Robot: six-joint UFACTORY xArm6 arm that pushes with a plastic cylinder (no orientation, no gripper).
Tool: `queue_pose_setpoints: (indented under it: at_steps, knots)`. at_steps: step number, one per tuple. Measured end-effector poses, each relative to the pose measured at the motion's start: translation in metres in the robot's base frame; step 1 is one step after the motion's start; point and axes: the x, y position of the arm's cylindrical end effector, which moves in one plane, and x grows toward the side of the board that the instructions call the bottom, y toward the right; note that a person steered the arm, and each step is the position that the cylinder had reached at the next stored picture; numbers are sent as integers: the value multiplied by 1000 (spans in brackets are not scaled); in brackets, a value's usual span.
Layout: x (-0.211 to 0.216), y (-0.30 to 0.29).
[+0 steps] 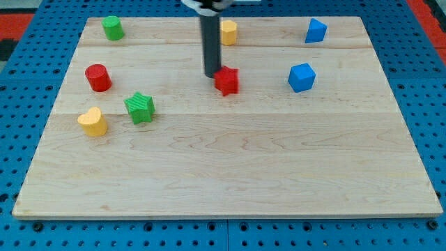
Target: Push the red star towards the bottom right of the board
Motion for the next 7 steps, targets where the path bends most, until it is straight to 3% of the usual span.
queue_pose_setpoints:
  at_steps: [1,2,5,7]
  knots:
    - [22,49]
    - [-8,37]
    - [135,109]
    - [180,21]
